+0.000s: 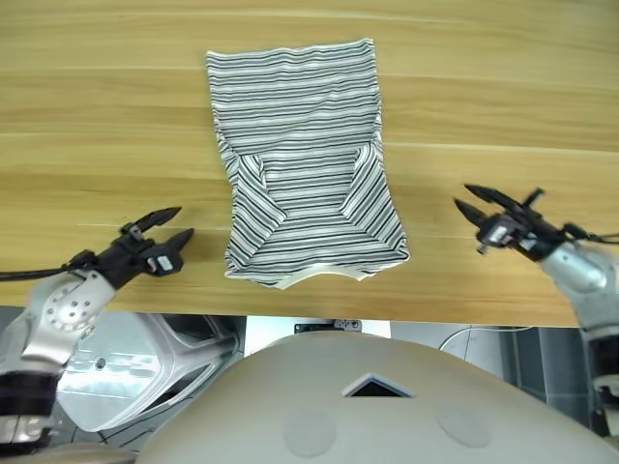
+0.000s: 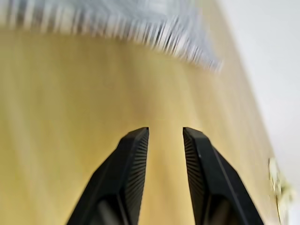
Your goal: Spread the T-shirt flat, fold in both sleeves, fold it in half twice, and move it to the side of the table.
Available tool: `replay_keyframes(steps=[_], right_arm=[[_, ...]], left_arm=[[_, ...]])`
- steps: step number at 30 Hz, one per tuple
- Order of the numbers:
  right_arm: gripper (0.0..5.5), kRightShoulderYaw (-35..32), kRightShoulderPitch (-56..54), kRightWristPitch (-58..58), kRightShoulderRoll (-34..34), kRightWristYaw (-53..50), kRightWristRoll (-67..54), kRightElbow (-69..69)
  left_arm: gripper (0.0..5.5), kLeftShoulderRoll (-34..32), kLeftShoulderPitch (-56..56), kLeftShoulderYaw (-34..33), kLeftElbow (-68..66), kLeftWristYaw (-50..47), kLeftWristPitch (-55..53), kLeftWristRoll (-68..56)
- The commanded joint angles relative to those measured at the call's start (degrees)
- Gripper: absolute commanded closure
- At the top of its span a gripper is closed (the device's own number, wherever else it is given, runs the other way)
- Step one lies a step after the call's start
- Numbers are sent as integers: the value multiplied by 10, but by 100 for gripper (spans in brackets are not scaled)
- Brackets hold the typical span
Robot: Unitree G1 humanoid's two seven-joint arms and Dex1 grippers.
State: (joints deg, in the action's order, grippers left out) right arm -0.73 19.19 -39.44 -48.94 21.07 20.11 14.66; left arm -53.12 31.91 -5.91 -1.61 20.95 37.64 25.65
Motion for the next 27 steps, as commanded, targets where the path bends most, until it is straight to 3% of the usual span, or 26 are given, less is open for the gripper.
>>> replay_keyframes(steps=[1, 6, 13, 27], right_arm=[[417, 23, 11, -24, 5, -15, 40, -17], [417, 67, 25, -59, -1, 2, 52, -27], [417, 139, -3, -71, 13, 34, 47, -47], [417, 180, -10, -63, 1, 65, 21, -103]], left_arm=[[314, -8, 43, 21, 67, 23, 18, 29], [314, -4, 73, 50, 139, 57, 23, 18], [314, -7, -32, 120, 77, 96, 32, 16], [314, -18, -66, 170, 44, 110, 60, 4]])
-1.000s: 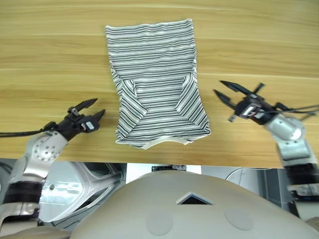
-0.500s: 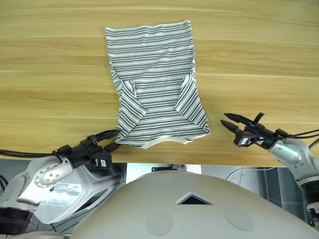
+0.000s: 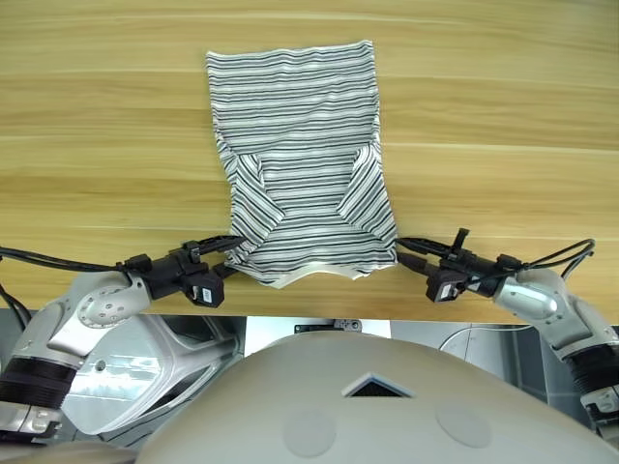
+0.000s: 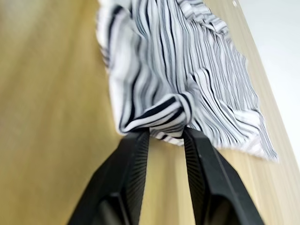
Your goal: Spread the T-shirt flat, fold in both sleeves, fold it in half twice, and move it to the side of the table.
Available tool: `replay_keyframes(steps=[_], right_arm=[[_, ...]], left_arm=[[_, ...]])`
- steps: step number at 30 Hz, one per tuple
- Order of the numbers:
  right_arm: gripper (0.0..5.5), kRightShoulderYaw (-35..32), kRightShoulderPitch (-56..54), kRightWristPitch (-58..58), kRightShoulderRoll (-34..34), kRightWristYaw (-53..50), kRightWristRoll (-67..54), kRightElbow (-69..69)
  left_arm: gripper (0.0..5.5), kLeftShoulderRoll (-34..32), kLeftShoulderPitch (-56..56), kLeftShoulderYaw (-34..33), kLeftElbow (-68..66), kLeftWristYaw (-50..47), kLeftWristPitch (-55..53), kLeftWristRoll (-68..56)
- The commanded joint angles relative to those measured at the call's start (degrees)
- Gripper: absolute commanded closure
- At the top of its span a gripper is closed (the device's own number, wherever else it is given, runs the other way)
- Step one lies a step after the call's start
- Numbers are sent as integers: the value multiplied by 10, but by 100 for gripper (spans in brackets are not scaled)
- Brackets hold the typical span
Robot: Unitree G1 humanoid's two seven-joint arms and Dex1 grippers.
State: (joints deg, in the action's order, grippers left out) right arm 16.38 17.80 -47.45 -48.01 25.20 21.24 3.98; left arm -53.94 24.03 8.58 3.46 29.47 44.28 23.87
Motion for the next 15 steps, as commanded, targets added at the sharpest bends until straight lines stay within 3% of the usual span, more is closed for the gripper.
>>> replay_keyframes(steps=[1, 5, 9, 14, 15], right_arm=[[417, 9, 3, 18, -8, 25, 11, 4], [417, 14, -6, 20, -6, 35, 9, -2], [417, -30, 2, 18, -42, 35, -20, -22], [417, -21, -3, 39, -46, 58, -4, -21], [395, -25, 5, 48, -49, 60, -5, -23]], left_arm=[[314, -10, 12, 27, -9, 24, -6, 23], [314, -8, -1, 39, -19, 24, -5, 26], [314, -10, -7, 42, -27, 21, -5, 23], [314, -5, -11, 45, -30, 18, -7, 20], [314, -5, -12, 46, -29, 19, -7, 19]])
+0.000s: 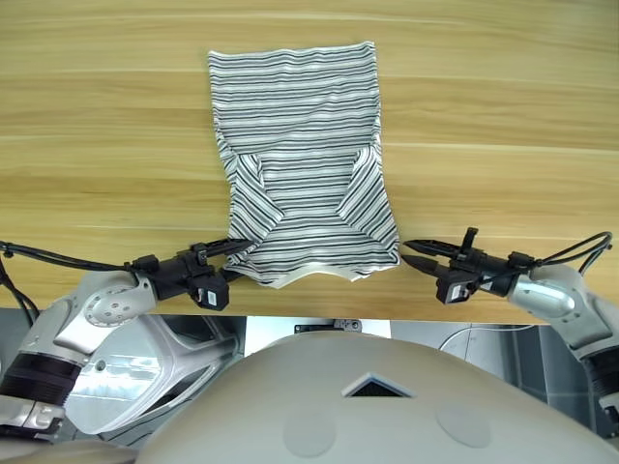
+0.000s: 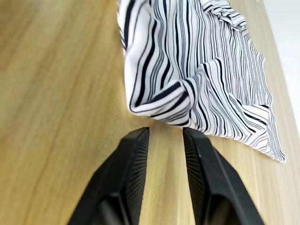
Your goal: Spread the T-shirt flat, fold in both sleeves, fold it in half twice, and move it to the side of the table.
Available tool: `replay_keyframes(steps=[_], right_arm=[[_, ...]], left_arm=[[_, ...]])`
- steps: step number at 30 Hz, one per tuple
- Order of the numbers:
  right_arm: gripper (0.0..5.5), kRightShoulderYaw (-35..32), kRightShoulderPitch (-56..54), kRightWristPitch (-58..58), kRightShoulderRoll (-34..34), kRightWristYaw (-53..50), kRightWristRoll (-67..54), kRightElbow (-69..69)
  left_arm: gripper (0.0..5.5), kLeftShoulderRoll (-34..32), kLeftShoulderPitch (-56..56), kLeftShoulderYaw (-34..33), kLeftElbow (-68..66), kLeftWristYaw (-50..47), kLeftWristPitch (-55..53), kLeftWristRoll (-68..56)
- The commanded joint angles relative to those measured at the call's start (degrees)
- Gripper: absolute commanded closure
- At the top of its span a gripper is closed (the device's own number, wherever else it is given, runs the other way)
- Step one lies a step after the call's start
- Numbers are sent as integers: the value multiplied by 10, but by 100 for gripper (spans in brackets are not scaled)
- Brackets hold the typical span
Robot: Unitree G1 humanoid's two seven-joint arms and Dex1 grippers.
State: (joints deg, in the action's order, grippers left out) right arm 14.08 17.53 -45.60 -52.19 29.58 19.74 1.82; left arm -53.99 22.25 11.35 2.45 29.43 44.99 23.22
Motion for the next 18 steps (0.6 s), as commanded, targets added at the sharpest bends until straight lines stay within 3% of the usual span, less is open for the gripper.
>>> replay_keyframes(steps=[1, 10, 18], right_arm=[[381, -6, 18, 38, -13, 19, 11, -4], [241, -5, 49, 55, -39, 47, 4, -33], [238, 12, 93, 57, -72, 77, -14, -47]], left_arm=[[314, -4, 4, 20, -21, 18, -13, 27], [314, 0, -6, 30, -24, 12, -13, 30], [314, -3, -7, 28, -18, 11, -14, 28]])
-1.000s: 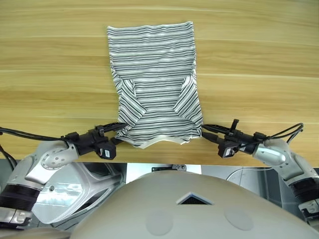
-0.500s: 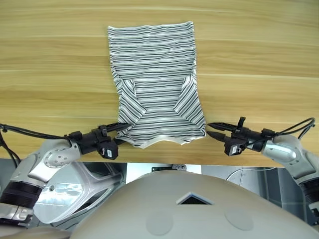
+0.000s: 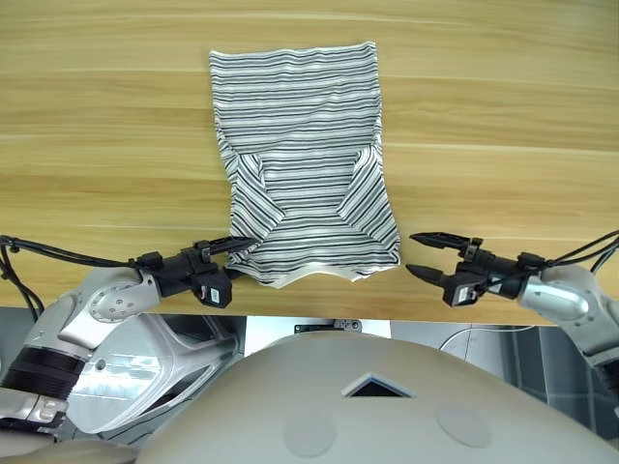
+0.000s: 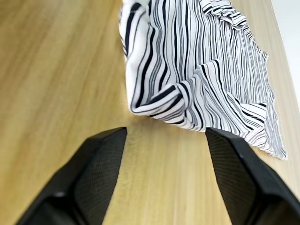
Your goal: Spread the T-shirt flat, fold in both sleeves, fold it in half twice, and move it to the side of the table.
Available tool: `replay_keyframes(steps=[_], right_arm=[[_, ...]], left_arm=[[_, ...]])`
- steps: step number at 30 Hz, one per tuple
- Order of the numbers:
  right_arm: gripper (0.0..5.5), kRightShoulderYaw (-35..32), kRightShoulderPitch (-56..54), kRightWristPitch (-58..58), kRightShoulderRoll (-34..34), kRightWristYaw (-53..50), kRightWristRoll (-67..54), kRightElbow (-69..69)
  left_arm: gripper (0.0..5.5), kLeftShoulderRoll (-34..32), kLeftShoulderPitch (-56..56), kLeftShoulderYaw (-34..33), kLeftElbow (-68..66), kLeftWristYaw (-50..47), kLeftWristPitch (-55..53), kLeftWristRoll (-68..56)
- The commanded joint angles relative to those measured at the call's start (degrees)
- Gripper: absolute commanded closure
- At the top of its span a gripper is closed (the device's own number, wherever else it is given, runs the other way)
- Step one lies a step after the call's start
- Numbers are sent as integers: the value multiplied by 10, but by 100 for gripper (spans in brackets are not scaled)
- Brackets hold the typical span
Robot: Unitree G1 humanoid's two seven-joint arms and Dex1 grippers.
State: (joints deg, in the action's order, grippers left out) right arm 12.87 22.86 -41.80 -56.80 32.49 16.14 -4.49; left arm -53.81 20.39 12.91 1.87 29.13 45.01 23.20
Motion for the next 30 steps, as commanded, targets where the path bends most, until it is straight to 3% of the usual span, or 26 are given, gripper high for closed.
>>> replay_keyframes(steps=[1, 11, 20, 27, 30], right_arm=[[238, 31, 36, 20, -23, 49, 21, 19], [238, 101, -112, 1, 68, 38, 47, 139], [238, 100, -113, -17, 59, 23, 43, 159], [367, 80, -87, -30, 28, 22, 28, 145], [370, 78, -81, -30, 24, 24, 29, 142]], left_arm=[[314, -3, 11, 13, -13, 13, -15, 28], [314, 9, -10, 26, -16, 17, -16, 31], [314, 7, -13, 29, -15, 14, -17, 30], [314, 2, -12, 26, -22, 13, -14, 28], [314, 3, -15, 27, -26, 13, -12, 28]])
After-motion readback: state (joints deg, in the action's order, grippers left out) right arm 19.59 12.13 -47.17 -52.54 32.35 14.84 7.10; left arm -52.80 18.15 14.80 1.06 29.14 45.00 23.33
